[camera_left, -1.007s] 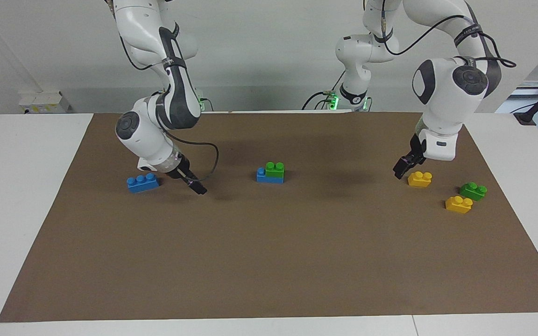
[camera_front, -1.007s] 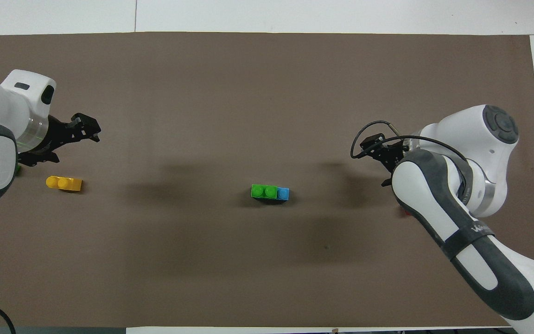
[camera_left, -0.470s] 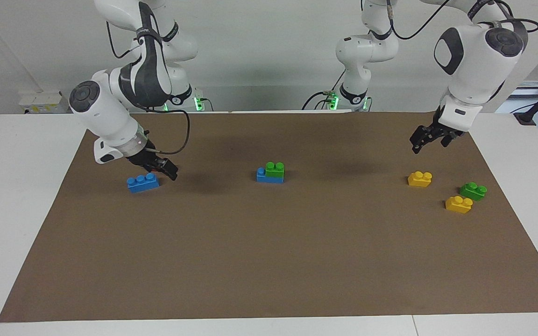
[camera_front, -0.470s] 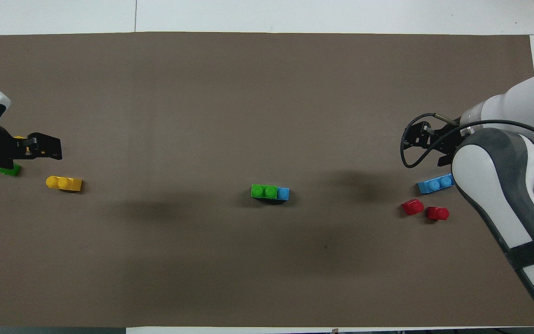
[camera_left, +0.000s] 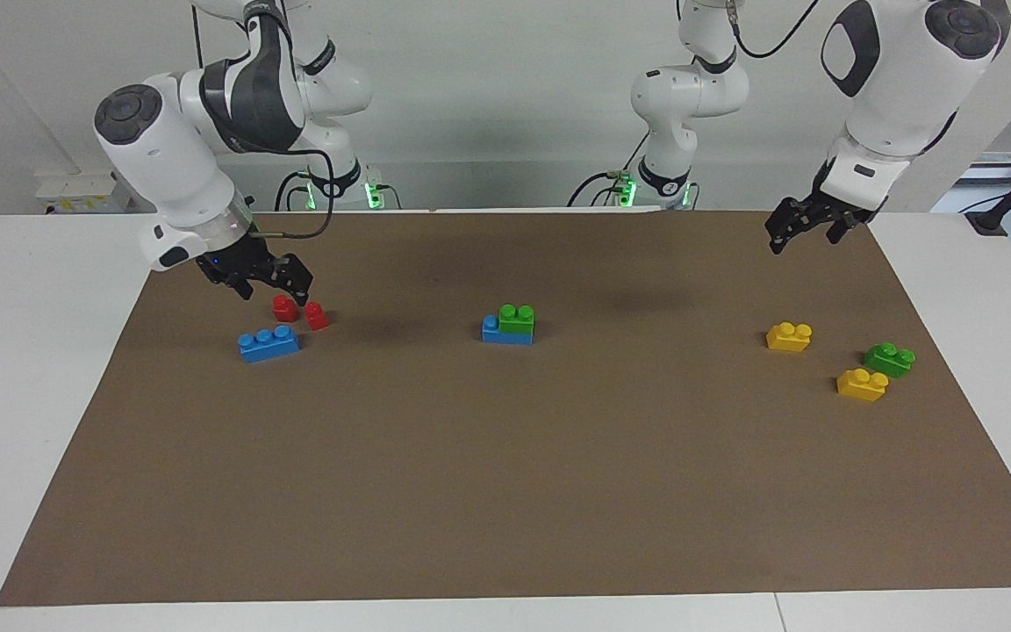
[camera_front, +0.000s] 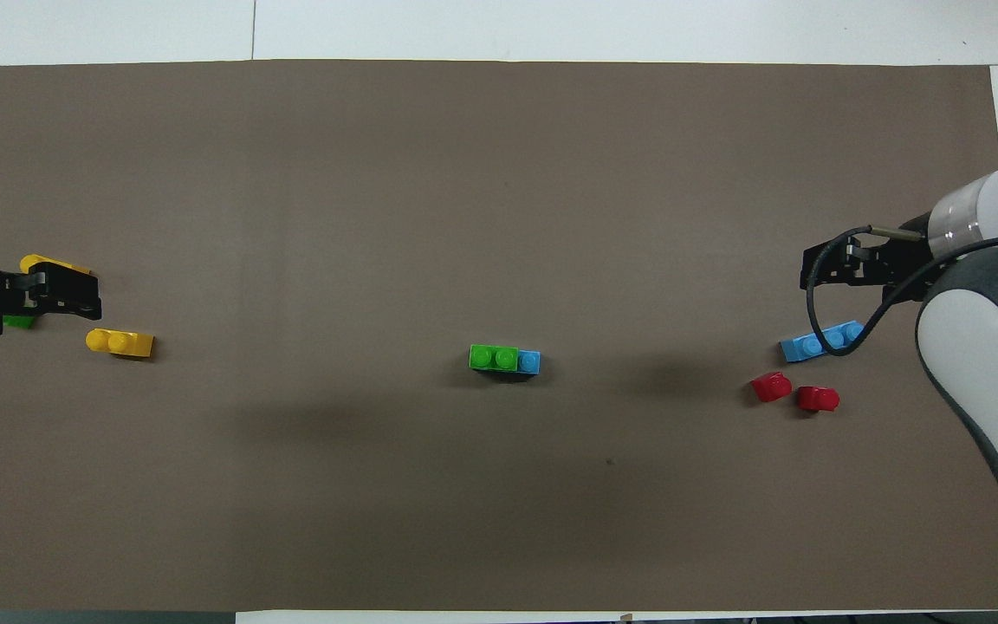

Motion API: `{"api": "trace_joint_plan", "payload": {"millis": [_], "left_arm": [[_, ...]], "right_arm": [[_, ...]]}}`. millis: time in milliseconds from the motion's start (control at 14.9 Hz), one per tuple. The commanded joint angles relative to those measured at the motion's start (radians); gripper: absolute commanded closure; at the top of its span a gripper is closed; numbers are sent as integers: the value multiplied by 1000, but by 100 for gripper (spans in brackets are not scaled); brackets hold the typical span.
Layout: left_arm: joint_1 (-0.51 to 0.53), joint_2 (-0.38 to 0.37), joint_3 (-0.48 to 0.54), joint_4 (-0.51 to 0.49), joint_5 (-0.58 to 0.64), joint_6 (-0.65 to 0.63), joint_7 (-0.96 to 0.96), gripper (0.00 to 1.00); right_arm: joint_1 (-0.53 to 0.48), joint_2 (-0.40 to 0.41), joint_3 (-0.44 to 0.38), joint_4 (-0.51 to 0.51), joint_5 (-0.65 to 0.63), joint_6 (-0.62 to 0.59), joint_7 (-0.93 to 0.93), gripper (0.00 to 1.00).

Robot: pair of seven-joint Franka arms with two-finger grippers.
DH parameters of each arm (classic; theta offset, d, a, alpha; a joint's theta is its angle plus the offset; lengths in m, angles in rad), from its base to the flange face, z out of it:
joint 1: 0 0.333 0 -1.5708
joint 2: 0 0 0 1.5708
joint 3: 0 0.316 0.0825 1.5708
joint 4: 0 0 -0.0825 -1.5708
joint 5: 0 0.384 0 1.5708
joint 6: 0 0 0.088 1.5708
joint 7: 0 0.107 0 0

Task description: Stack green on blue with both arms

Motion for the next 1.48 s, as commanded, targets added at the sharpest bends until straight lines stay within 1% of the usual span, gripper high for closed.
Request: {"api": "trace_joint_plan", "payload": {"millis": [0, 201, 336, 537, 872, 1409], "left_arm": [[-1, -6, 2, 13, -14, -49, 18, 0], [-1, -6, 2, 28, -17, -53, 23, 0], [-1, -5, 4, 54, -35, -49, 26, 0], [-1, 1, 6, 88, -35, -47, 160, 0], [-3, -2, 4, 88, -35, -46, 175, 0], [-3, -5, 2, 83, -37, -43, 216, 0]], "right_arm": [[-20, -45, 9, 9, -23, -59, -72, 0], [-18, -44, 12, 81, -40, -143, -101, 0], [-18, -36, 12, 104, -44, -160, -106, 0], [-12, -35, 12, 105, -69, -160, -126, 0], [-13, -32, 12, 107, -96, -160, -147, 1], [-20, -32, 12, 107, -95, -160, -149, 2]]}}
